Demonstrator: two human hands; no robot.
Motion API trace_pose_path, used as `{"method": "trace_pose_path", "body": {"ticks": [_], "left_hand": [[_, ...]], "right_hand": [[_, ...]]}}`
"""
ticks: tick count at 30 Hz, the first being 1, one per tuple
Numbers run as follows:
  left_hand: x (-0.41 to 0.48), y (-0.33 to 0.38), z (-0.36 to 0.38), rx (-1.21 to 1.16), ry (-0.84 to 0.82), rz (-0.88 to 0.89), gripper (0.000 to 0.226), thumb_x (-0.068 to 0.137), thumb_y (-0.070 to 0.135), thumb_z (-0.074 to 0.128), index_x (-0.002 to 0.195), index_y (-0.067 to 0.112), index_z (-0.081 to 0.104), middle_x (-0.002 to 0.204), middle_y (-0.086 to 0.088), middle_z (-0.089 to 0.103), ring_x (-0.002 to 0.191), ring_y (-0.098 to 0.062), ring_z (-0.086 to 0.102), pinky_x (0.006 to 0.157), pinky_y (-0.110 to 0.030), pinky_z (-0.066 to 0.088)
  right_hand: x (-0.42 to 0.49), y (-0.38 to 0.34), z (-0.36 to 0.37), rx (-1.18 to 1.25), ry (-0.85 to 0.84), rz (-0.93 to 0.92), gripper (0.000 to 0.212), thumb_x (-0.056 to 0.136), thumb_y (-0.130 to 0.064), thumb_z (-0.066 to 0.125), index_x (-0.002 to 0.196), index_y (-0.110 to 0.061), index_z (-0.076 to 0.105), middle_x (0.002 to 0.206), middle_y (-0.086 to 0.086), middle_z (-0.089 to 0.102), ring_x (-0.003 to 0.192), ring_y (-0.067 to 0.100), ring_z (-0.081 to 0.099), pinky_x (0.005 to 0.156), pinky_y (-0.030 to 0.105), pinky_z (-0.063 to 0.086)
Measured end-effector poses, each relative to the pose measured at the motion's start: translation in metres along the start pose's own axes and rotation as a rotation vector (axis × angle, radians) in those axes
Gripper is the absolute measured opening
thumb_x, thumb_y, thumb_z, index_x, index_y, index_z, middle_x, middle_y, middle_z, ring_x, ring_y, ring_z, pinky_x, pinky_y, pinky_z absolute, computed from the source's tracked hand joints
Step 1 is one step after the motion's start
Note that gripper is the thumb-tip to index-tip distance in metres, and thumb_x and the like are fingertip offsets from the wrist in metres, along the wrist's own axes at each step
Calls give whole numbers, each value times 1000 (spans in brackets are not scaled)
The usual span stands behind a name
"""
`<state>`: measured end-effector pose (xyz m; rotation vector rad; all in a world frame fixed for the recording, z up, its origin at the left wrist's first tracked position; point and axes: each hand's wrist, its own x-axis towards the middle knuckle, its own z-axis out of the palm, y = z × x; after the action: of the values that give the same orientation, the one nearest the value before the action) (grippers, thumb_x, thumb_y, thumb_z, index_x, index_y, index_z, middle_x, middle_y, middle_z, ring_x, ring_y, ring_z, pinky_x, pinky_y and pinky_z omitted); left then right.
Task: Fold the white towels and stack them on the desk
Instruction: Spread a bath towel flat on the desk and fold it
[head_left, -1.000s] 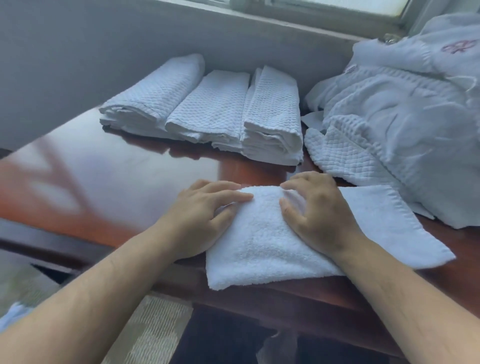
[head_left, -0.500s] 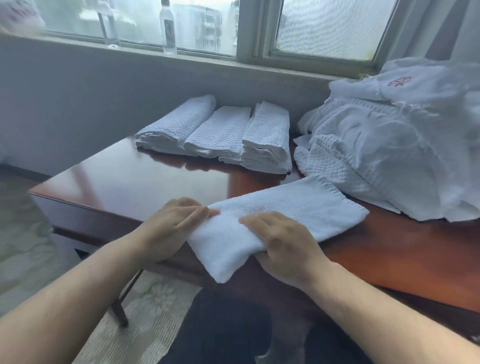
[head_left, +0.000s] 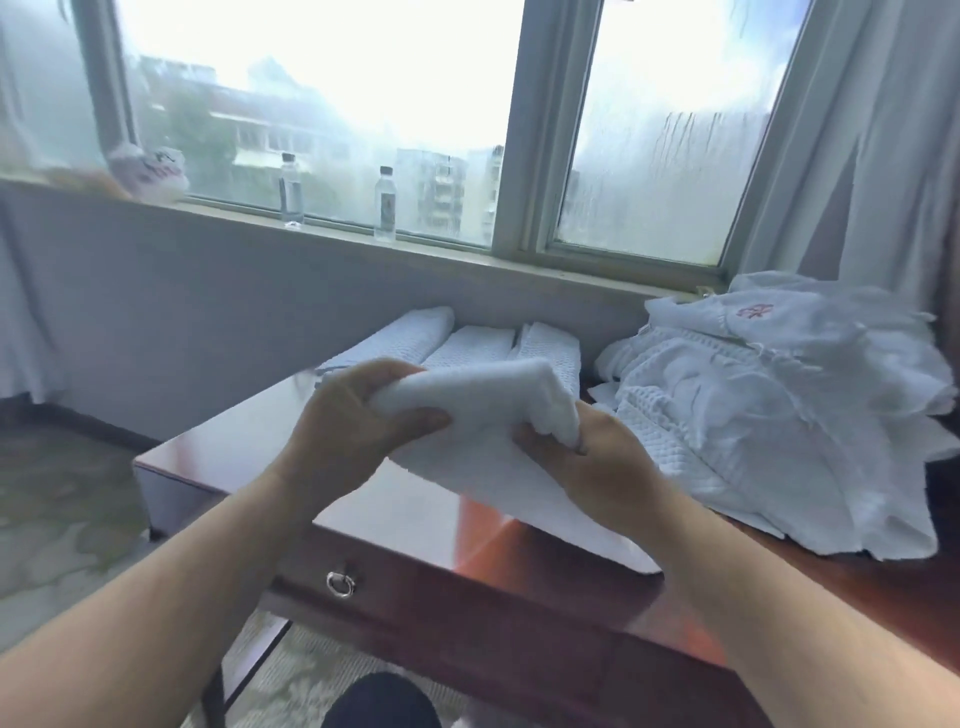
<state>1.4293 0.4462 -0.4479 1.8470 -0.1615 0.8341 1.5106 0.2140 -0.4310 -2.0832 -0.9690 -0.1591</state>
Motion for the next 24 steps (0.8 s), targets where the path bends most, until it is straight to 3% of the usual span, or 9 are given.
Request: {"method": "trace_pose_path", "body": {"ticks": [3,6,8,10,11,13,15,18,24], "left_hand": [[25,8,-10,-33,5,-12,32,59,46,86,87,33,77,84,1,75,74,-6,66,67,-26,54],[42,6,-22,-94,98,-34,43,59,50,87,99,39,75,95,1,74,76,-9,70,60,-36,60],[51,0,-31,-198,181,-107,60,58,62,87,113,47,67,108,3,70,84,-12,73,56,-40,60],[61,-11,-41,-382,140,-186,72,62,68,84,125,41,61,121,-5,69,102,-28,72,72,-61,59],[65,-19,-44,-466,53,-214,73,67,66,83,129,35,60,125,-10,68,111,-35,68,86,-67,54],[67,-36,-45,-578,-119,-270,73,75,57,82,135,22,60,133,-15,65,121,-37,63,93,-53,55],[67,-53,-48,-602,-174,-381,76,70,52,87,132,17,63,133,-17,65,120,-36,64,90,-42,57],[70,-91,-59,-606,-254,-501,64,71,46,89,125,20,68,131,-19,66,118,-39,64,93,-46,56],[80,-164,-62,-621,-361,-643,48,86,28,77,131,15,65,135,-18,63,124,-38,61,105,-51,49]], "right_hand": [[15,-5,2,-126,-68,8,19,69,-66,67,85,-67,56,85,-41,62,78,-16,59,56,11,45],[40,-8,3,115,-55,76,10,85,-43,76,92,-37,73,86,-15,75,80,5,70,73,33,59],[60,-18,5,275,-91,70,4,87,-33,78,89,-29,78,84,-5,77,77,12,74,69,35,60],[83,-26,12,434,-124,56,10,89,-22,77,82,-27,80,78,-1,77,67,11,73,56,25,56],[96,-29,17,519,-128,59,11,90,-17,76,82,-24,81,81,2,78,70,15,74,57,24,56],[125,-33,27,674,-97,71,5,85,-16,79,89,-15,82,94,11,78,83,25,76,68,32,60],[157,-34,37,818,-65,84,23,78,-19,79,97,-6,79,104,17,76,93,34,75,78,42,61],[210,-26,51,934,5,132,37,78,-16,82,109,0,73,108,19,75,97,39,73,78,46,61],[302,14,74,989,75,218,32,88,-15,76,115,0,70,107,16,76,94,36,75,72,44,62]]}}
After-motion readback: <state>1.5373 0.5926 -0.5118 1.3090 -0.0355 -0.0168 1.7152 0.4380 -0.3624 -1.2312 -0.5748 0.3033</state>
